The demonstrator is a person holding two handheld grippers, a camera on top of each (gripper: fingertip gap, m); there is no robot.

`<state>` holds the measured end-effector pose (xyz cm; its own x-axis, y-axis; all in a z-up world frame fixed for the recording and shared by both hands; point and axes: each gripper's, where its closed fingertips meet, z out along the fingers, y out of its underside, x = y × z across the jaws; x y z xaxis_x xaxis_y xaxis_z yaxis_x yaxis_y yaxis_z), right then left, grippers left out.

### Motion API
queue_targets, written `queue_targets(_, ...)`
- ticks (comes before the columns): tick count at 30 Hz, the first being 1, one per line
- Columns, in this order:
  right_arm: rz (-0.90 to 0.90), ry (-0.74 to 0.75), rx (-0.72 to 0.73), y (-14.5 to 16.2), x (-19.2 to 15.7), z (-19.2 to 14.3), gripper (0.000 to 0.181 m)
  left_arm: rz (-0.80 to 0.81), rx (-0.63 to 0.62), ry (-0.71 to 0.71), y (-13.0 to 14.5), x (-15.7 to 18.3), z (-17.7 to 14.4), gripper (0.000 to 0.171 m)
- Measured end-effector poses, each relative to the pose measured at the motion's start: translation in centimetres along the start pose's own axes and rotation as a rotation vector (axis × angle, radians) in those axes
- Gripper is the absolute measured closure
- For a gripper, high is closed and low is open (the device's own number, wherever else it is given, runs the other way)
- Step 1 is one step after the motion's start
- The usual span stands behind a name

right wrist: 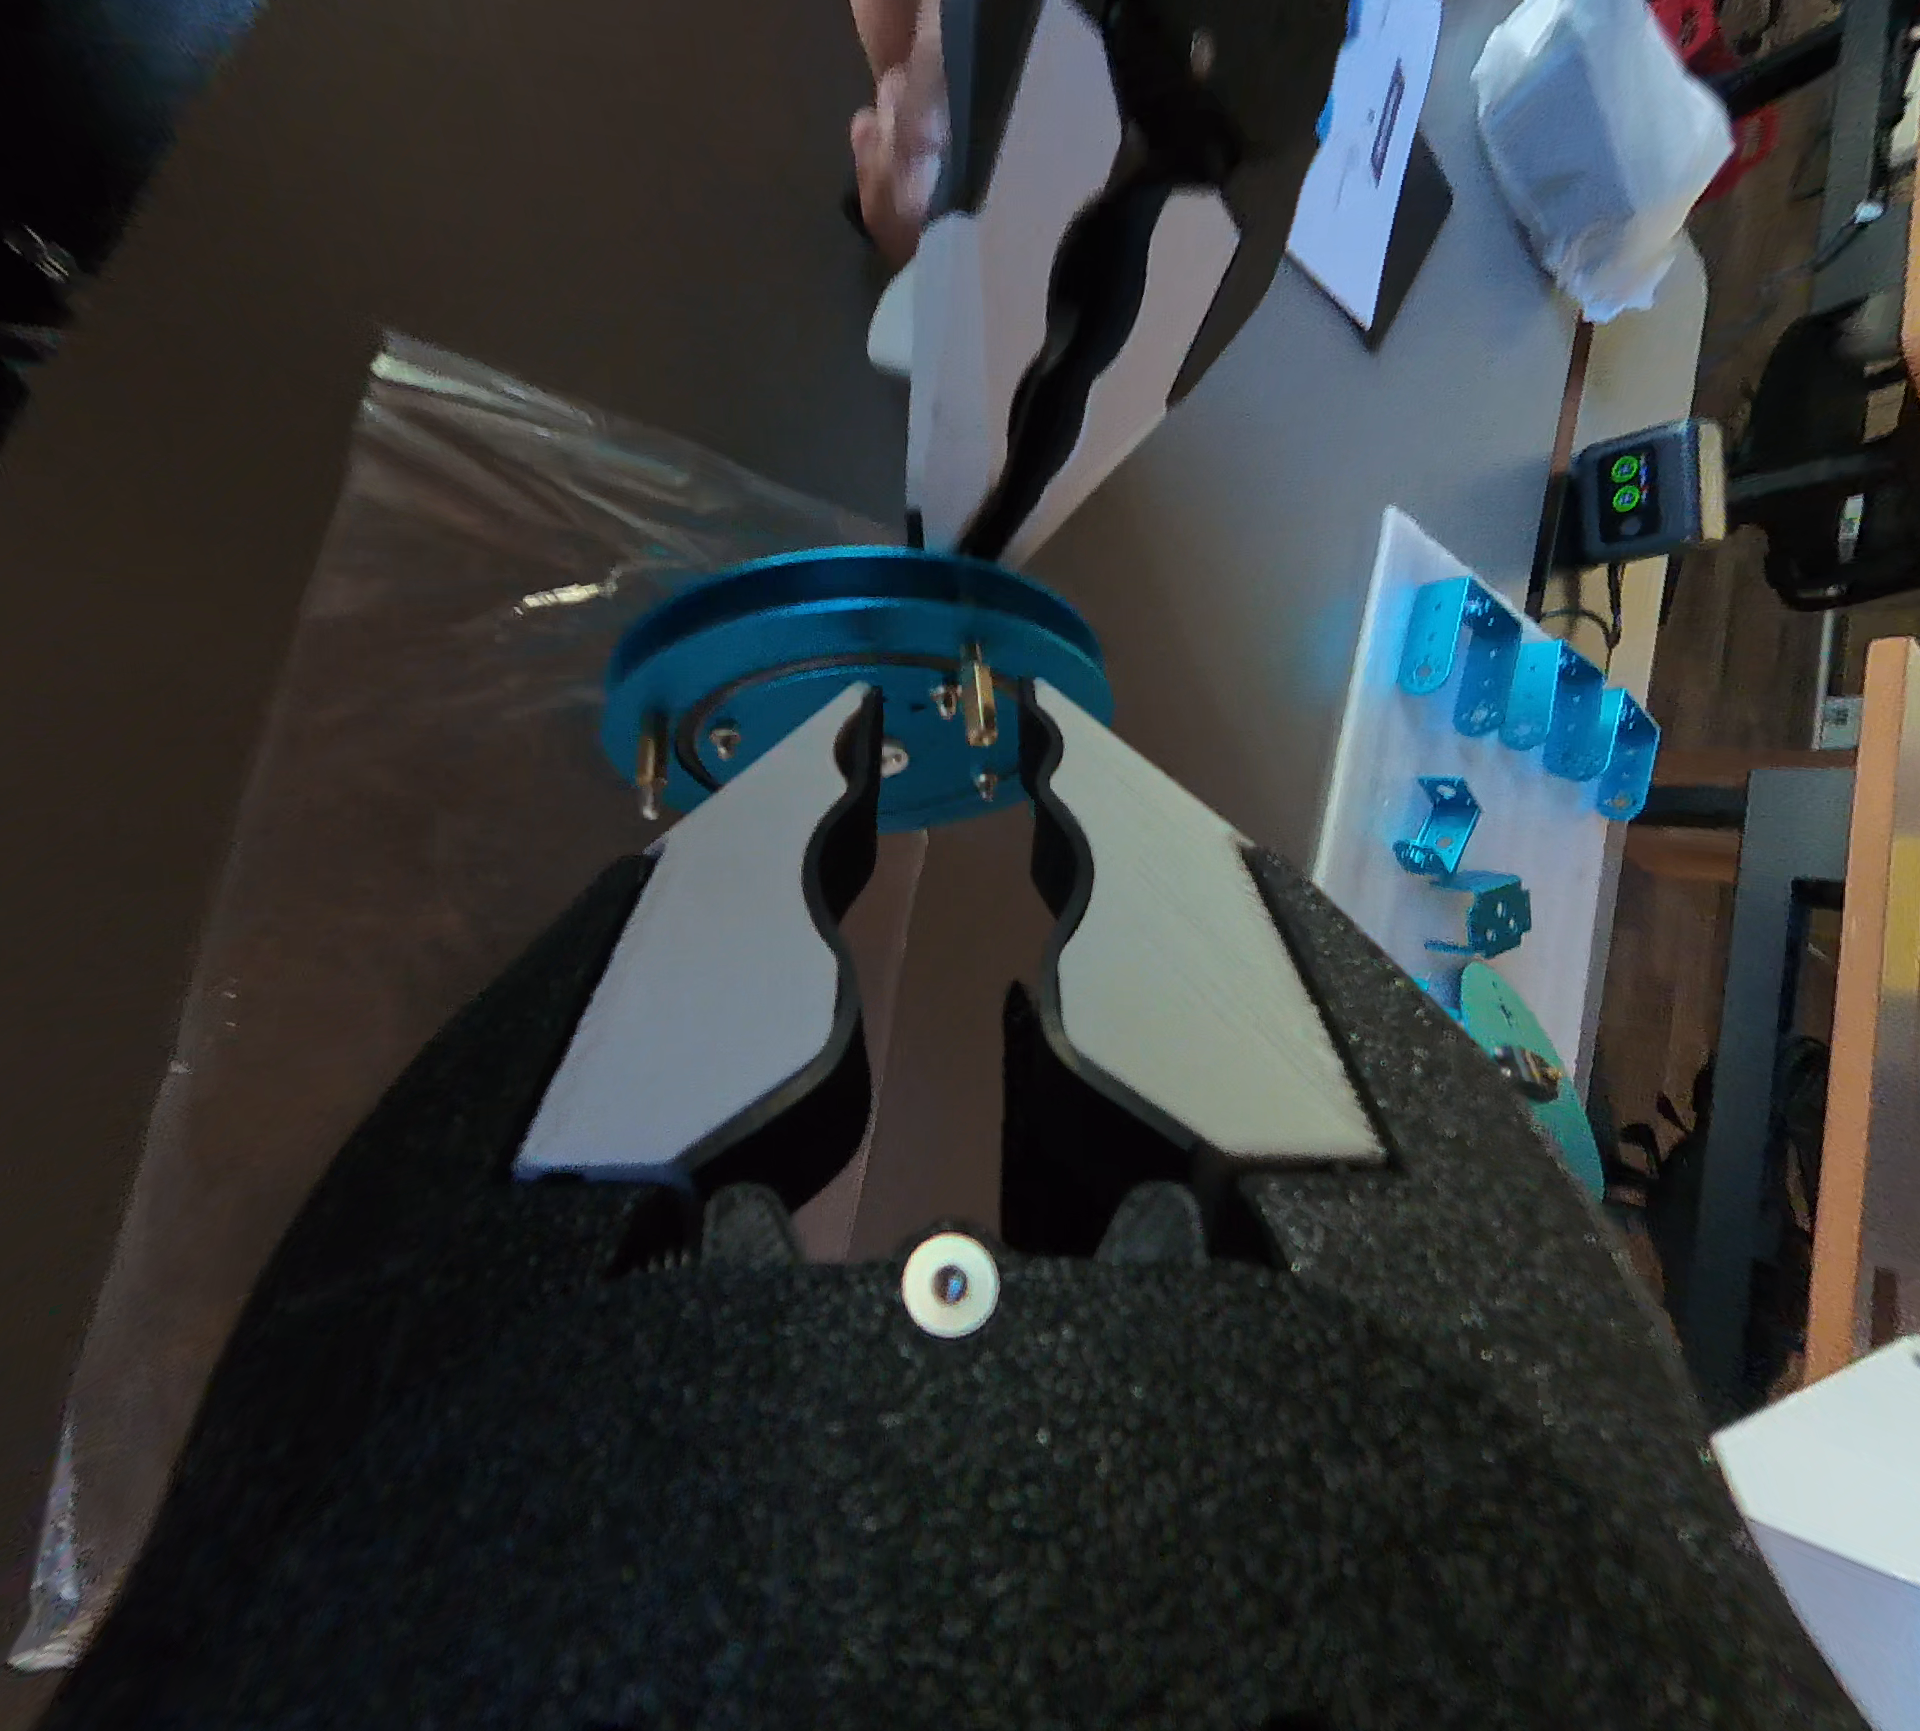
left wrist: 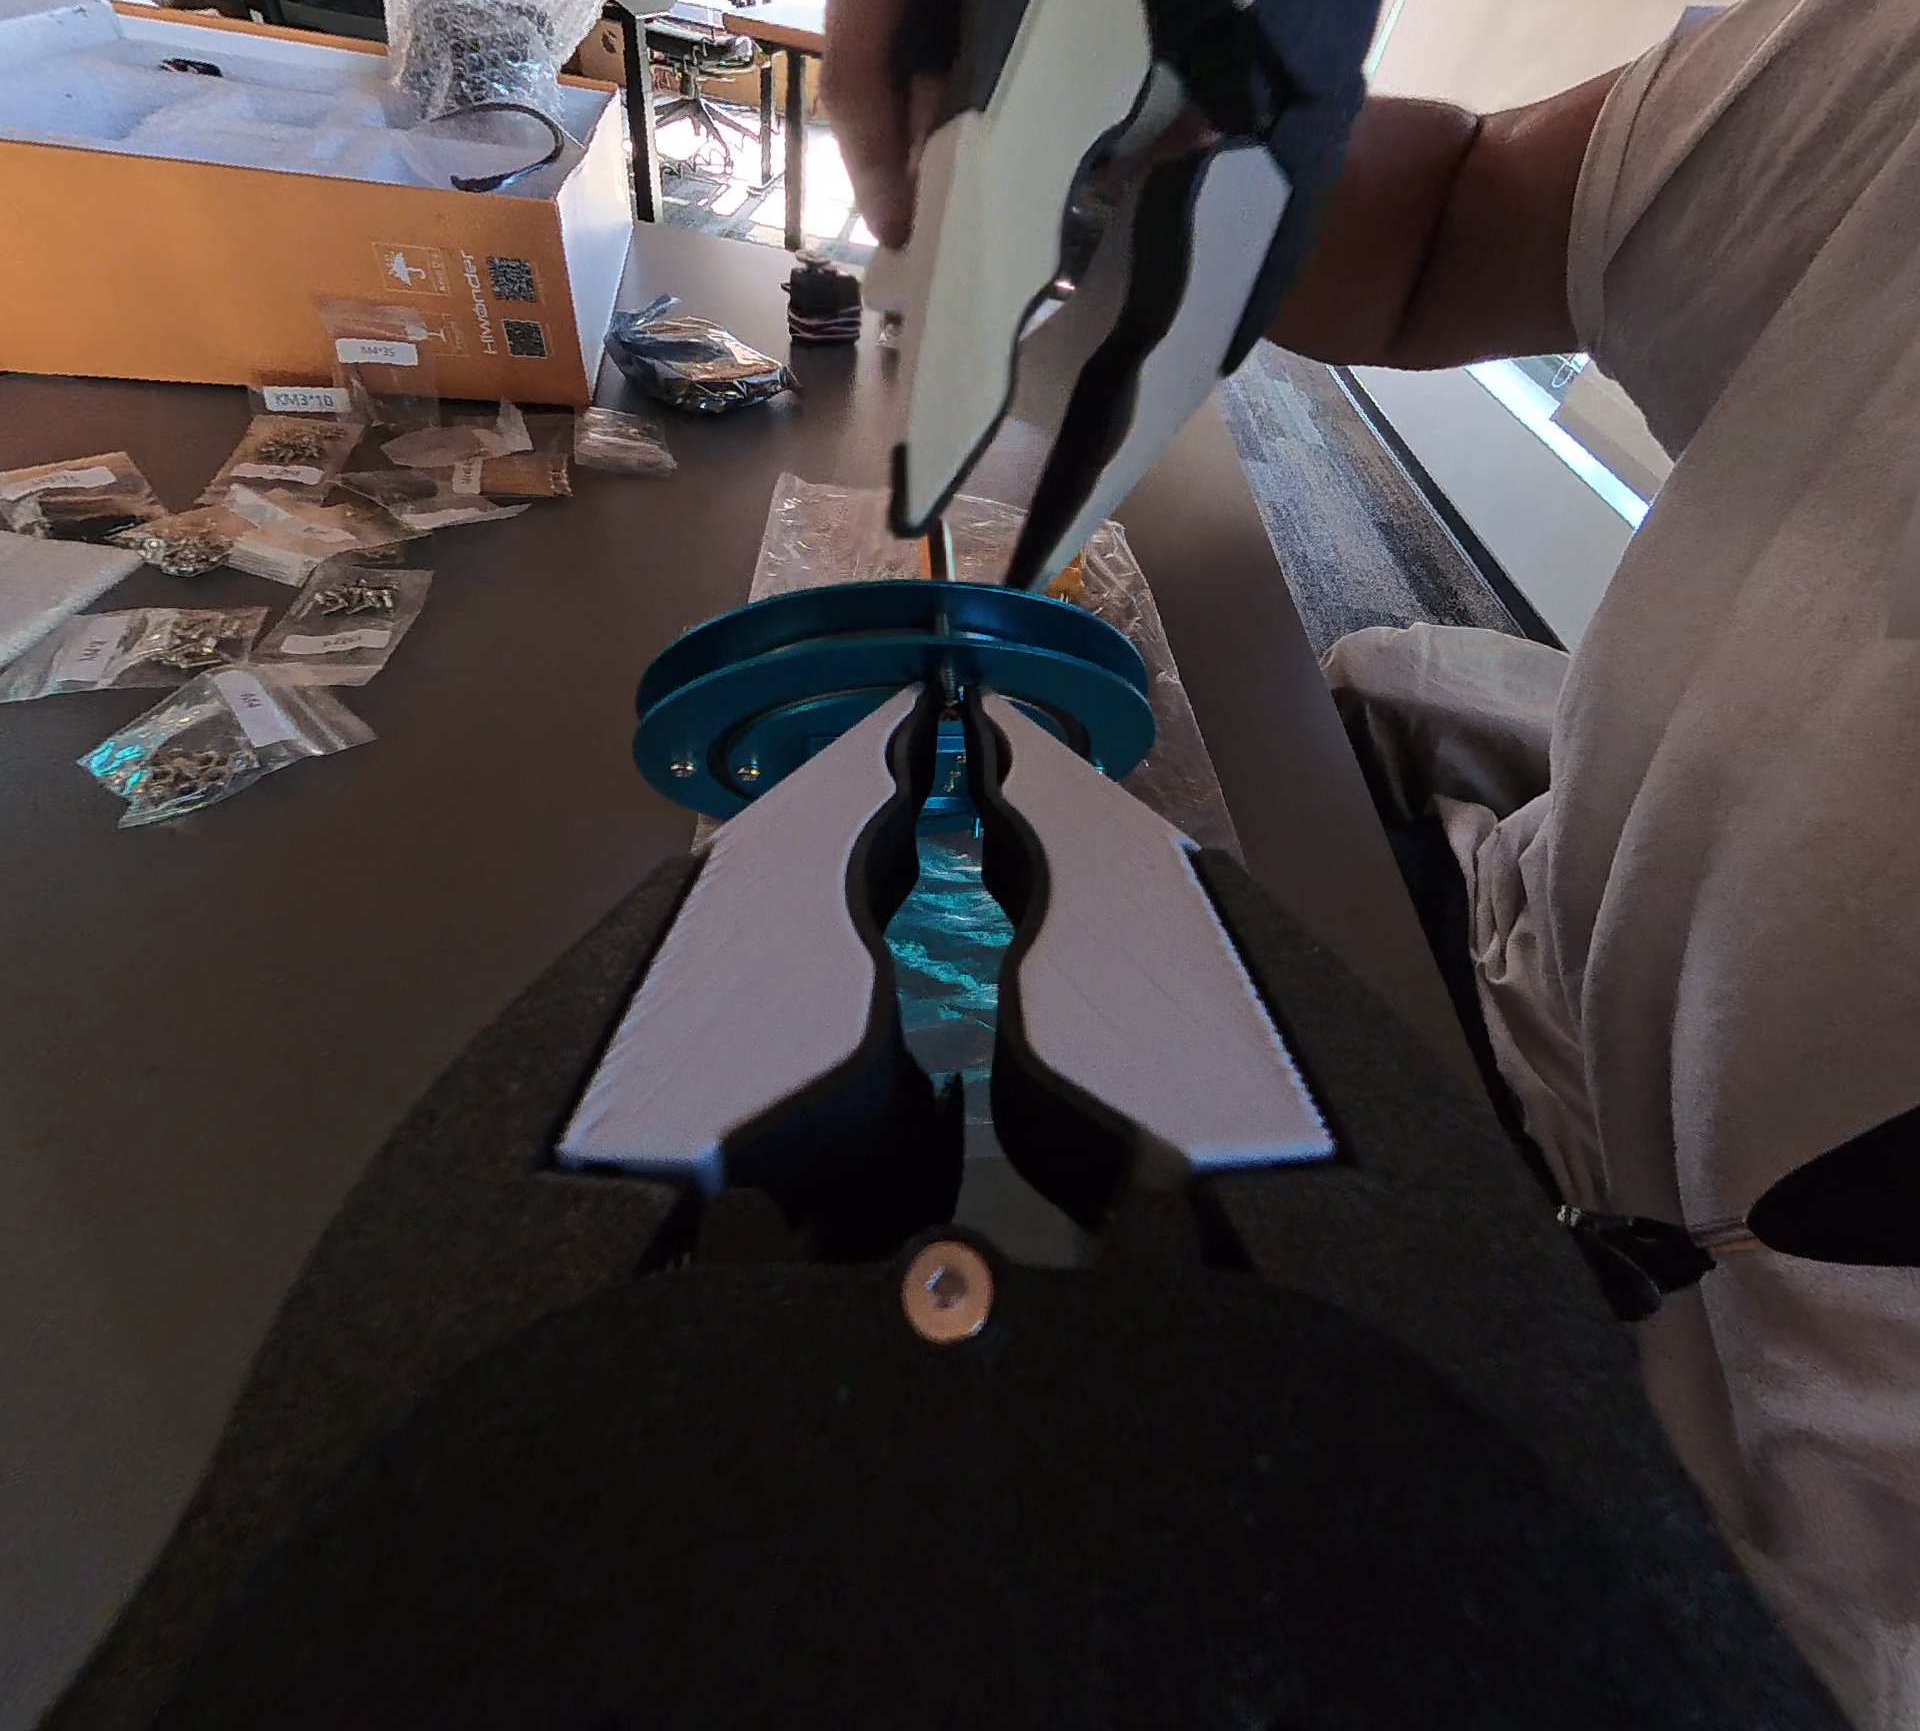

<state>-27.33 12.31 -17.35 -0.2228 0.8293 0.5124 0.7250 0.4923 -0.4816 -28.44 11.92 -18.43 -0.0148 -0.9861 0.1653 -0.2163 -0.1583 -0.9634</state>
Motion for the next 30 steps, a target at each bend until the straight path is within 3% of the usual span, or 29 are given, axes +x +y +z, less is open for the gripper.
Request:
queue_targets(2, -0.015, -0.011, -0.014, -0.2, -0.5, 0.2, 0.157, 0.001, 0.001, 0.001, 0.0, 0.0, 0.0, 0.168)
queue_targets(5, -0.013, -0.038, -0.094, 2.0, -1.3, 2.0, 0.148, 0.005, 0.000, 0.012, 0.0, 0.3, 0.1, 0.168)
queue_targets(7, -0.006, -0.057, -0.125, 3.0, -1.5, 2.4, 0.152, 0.013, -0.002, 0.008, 0.0, 0.4, 0.1, 0.168)
queue_targets(13, -0.024, -0.009, -0.050, 0.1, -0.3, 0.2, 0.160, -0.007, 0.002, 0.012, 0.0, 0.2, 0.0, 0.168)
queue_targets(16, -0.031, -0.031, -0.075, 0.7, -1.1, 1.1, 0.151, -0.006, 0.000, 0.015, 0.0, 0.3, 0.1, 0.168)
queue_targets(21, -0.046, -0.006, -0.135, 1.7, -0.5, 1.4, 0.155, 0.001, -0.004, 0.010, 0.1, 0.4, 0.1, 0.168)
queue_targets(25, -0.048, -0.011, -0.094, -0.1, -0.6, 0.1, 0.159, -0.006, -0.003, 0.004, 0.1, 0.2, 0.0, 0.168)
queue_targets(30, -0.064, -0.028, -0.185, 2.1, -1.3, 2.0, 0.153, 0.003, -0.007, 0.016, 0.1, 0.6, 0.2, 0.168)
